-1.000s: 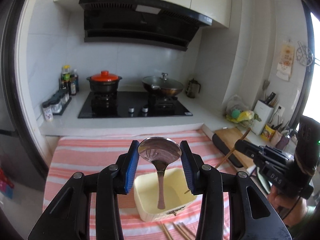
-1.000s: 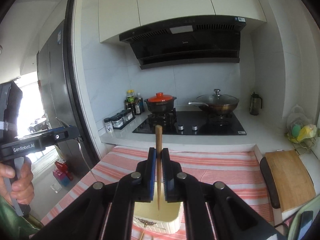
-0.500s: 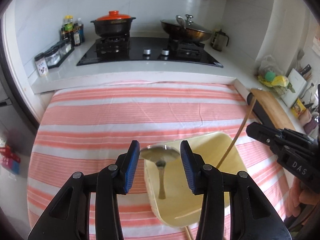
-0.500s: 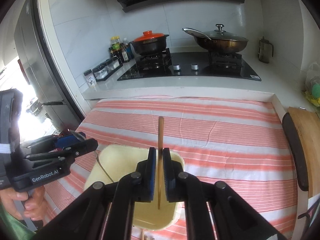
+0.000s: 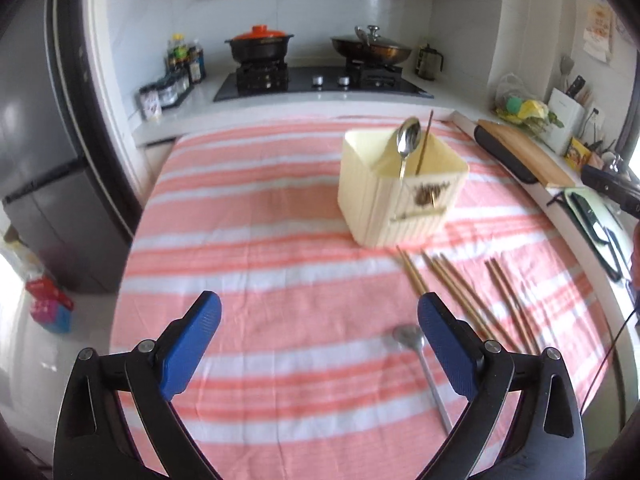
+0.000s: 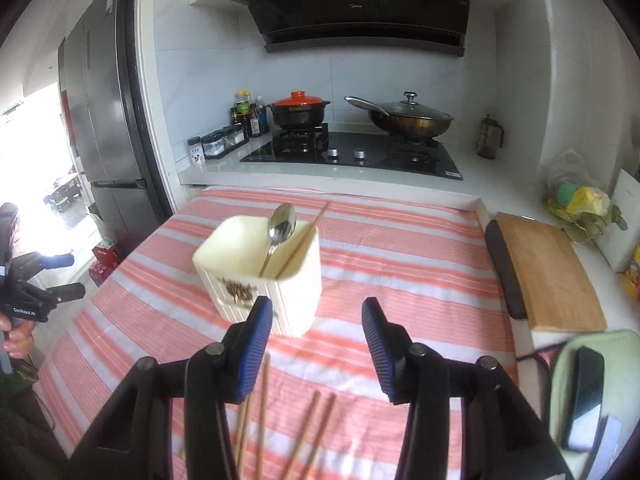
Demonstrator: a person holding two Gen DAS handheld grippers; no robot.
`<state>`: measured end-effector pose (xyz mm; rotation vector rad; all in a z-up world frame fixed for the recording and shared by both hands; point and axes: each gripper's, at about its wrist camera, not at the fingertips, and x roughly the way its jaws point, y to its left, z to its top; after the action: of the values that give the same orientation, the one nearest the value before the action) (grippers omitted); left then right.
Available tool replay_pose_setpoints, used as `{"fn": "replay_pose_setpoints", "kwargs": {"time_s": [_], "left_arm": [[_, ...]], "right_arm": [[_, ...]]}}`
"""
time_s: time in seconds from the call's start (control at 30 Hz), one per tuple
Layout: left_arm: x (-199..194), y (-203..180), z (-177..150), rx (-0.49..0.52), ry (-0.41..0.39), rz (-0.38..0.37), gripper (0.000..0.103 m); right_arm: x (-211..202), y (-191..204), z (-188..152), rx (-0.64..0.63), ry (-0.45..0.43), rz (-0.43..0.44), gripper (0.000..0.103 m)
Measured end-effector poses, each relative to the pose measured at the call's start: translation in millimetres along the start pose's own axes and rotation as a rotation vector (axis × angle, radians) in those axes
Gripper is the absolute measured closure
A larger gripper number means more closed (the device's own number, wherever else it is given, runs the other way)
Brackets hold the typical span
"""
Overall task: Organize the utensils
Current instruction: 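Drop the spoon and chopstick into the cream caddy, opening both tools, then move both tools back over the remaining utensils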
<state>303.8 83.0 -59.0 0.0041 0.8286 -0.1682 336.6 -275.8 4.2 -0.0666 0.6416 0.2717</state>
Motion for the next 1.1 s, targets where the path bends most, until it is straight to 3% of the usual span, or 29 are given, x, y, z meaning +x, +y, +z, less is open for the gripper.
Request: {"fn": "replay_pose_setpoints", "kwargs": {"time_s": [0.2,0.37,0.53,0.87,1.1], "left_arm": [[9.3,5.8,-108.2,-0.150,0.012,0.059,0.004],[43.9,8.2,-132.5,-0.153,0.037,0.149,0.004],[67.8,6.1,-130.7,-0.072,0.036,0.224,0.004],[89.9,20.5,-128.1,-0.123,0.113,0.172,0.000],[89.6,18.9,-128.7,-0.126,0.108,0.178,0.000]], "right_arm": [[-42.0,-7.1,-126.8,0.135,-0.035,-0.166,0.056],[-36.3,-7.9,-193.0,0.153,0.009,-0.287,0.056],[-13.4,-21.8,-214.3,0.136,0.070,-0.351,0.056],[23.9,-31.2,-232.9,0.183,0.216,-0.330,0.056],[23.1,-36.2,-234.2,0.215,0.212,-0.321,0.055]]}}
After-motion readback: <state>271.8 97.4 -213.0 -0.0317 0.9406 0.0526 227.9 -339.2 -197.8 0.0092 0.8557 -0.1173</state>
